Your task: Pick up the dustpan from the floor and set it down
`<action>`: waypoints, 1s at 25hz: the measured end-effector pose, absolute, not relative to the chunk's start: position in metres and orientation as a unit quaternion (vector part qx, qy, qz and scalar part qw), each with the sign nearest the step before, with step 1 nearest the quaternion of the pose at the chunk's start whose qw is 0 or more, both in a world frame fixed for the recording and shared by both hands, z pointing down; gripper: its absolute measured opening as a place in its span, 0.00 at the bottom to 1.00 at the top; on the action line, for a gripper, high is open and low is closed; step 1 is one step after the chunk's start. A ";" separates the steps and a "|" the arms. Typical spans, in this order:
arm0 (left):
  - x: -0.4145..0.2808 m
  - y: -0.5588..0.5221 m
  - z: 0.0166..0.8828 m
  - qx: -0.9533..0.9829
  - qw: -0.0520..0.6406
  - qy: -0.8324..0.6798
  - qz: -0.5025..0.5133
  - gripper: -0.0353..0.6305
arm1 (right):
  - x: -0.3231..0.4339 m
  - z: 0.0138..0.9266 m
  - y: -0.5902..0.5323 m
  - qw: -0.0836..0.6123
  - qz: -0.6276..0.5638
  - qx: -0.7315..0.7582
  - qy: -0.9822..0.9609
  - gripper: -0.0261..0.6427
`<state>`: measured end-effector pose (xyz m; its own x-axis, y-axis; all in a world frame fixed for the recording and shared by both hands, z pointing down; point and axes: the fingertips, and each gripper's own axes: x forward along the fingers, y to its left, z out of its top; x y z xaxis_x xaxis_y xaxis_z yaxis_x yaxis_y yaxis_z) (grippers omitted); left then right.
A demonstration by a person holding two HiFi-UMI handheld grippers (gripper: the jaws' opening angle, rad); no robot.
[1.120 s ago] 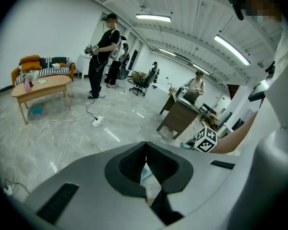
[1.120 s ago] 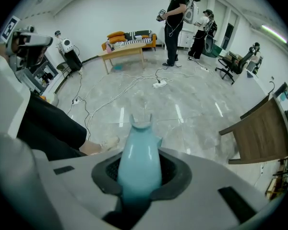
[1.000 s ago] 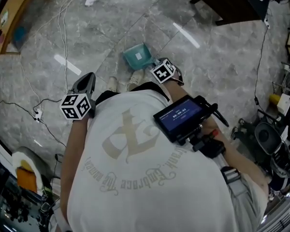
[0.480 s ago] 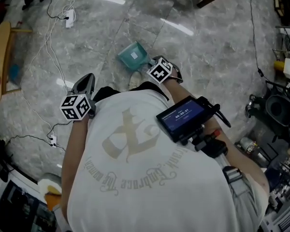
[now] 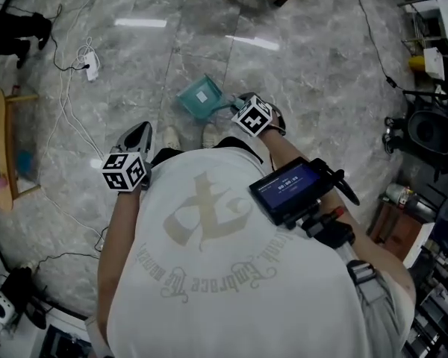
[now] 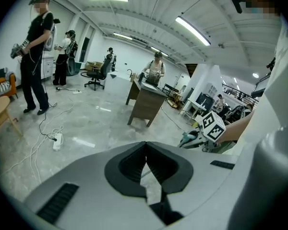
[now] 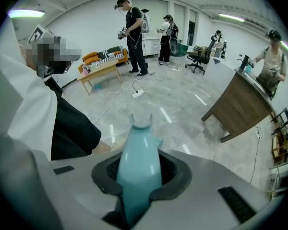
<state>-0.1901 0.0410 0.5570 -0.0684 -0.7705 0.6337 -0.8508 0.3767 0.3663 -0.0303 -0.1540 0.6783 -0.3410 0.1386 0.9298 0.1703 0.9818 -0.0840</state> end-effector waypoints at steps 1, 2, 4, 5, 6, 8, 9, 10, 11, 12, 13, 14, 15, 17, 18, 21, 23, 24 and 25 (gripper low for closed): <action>-0.197 0.038 0.557 0.559 0.397 -0.726 0.053 0.07 | -0.031 0.674 -0.155 0.567 -0.009 -0.088 -0.819 0.18; -0.204 0.033 0.557 0.561 0.396 -0.724 0.056 0.07 | -0.031 0.670 -0.157 0.566 -0.005 -0.082 -0.820 0.18; -0.216 0.023 0.554 0.568 0.391 -0.722 0.061 0.07 | -0.032 0.661 -0.162 0.564 0.001 -0.071 -0.823 0.18; -0.222 0.019 0.553 0.572 0.386 -0.721 0.063 0.07 | -0.034 0.656 -0.163 0.562 0.004 -0.065 -0.824 0.18; -0.226 0.016 0.551 0.577 0.381 -0.719 0.066 0.07 | -0.035 0.651 -0.164 0.561 0.008 -0.059 -0.826 0.18; -0.233 0.012 0.549 0.589 0.373 -0.714 0.069 0.07 | -0.038 0.641 -0.162 0.557 0.014 -0.048 -0.829 0.18; -0.234 0.010 0.549 0.595 0.370 -0.710 0.069 0.07 | -0.040 0.636 -0.162 0.555 0.015 -0.043 -0.831 0.18; -0.235 0.008 0.549 0.602 0.369 -0.705 0.069 0.07 | -0.041 0.630 -0.162 0.553 0.016 -0.038 -0.832 0.18; -0.236 0.005 0.549 0.608 0.368 -0.700 0.070 0.07 | -0.041 0.625 -0.162 0.551 0.017 -0.034 -0.833 0.18; -0.235 0.002 0.549 0.615 0.367 -0.694 0.070 0.07 | -0.041 0.619 -0.162 0.550 0.018 -0.031 -0.835 0.18; -0.235 -0.001 0.549 0.623 0.366 -0.688 0.071 0.07 | -0.040 0.615 -0.164 0.548 0.020 -0.026 -0.836 0.18; -0.234 -0.004 0.550 0.631 0.364 -0.681 0.072 0.07 | -0.039 0.610 -0.165 0.546 0.021 -0.021 -0.837 0.18; -0.233 -0.008 0.551 0.639 0.363 -0.674 0.072 0.07 | -0.037 0.606 -0.167 0.543 0.023 -0.014 -0.839 0.18; -0.233 -0.012 0.554 0.654 0.362 -0.660 0.074 0.07 | -0.035 0.599 -0.171 0.534 0.030 0.004 -0.845 0.18; -0.235 -0.012 0.556 0.660 0.361 -0.654 0.076 0.07 | -0.036 0.596 -0.171 0.529 0.035 0.012 -0.848 0.18; -0.235 -0.019 0.556 0.683 0.358 -0.631 0.085 0.07 | -0.030 0.580 -0.169 0.516 0.051 0.038 -0.854 0.18; -0.226 -0.029 0.553 0.700 0.357 -0.612 0.090 0.07 | -0.018 0.567 -0.169 0.513 0.062 0.056 -0.854 0.18; -0.220 -0.033 0.552 0.706 0.356 -0.605 0.091 0.07 | -0.013 0.560 -0.170 0.512 0.065 0.061 -0.855 0.18; -0.215 -0.037 0.550 0.711 0.355 -0.600 0.092 0.07 | -0.009 0.555 -0.171 0.510 0.067 0.066 -0.855 0.18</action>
